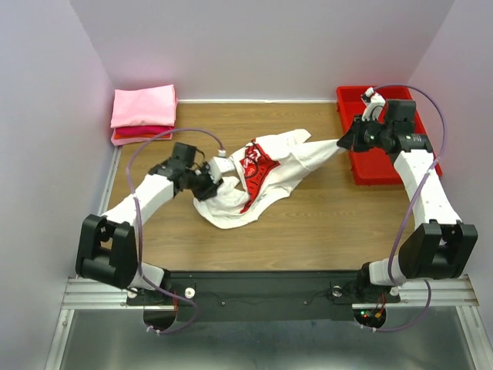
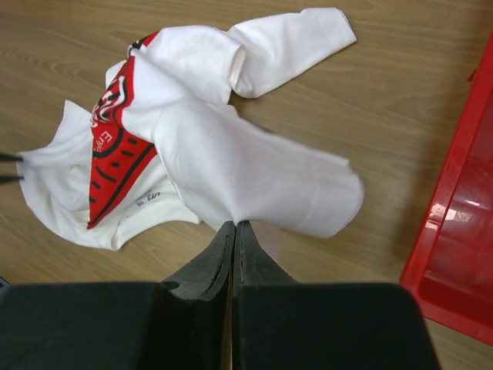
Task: Fold and stack the t-shirts
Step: Flatten the tshirt out
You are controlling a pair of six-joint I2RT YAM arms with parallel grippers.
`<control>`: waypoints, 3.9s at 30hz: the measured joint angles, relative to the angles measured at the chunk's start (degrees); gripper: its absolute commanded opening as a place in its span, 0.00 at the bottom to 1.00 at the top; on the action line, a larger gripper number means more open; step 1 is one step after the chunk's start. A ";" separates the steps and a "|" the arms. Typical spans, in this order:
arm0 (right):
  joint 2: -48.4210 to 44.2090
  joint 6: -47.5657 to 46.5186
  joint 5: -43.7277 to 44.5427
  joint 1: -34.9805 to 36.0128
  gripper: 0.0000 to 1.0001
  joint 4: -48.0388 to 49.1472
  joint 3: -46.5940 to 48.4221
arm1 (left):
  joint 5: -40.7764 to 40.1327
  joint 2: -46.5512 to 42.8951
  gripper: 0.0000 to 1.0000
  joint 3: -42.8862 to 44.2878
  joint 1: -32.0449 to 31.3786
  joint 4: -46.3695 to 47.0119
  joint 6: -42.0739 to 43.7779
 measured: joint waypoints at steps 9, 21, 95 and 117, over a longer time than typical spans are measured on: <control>-0.17 1.16 1.62 0.37 0.01 -0.28 1.53 | -11.17 1.99 0.00 -11.32 -7.78 6.78 -2.34; -12.98 3.45 -9.99 11.26 0.00 2.29 -14.93 | -12.68 11.43 0.12 2.16 15.61 1.84 9.81; 5.38 -5.01 16.63 16.06 0.59 8.61 -20.33 | -11.47 -10.03 0.47 -11.93 -23.23 -3.96 -7.17; 5.53 -10.95 14.60 16.90 0.59 4.20 -20.44 | -18.27 -1.03 0.00 -7.21 -28.59 2.54 -12.72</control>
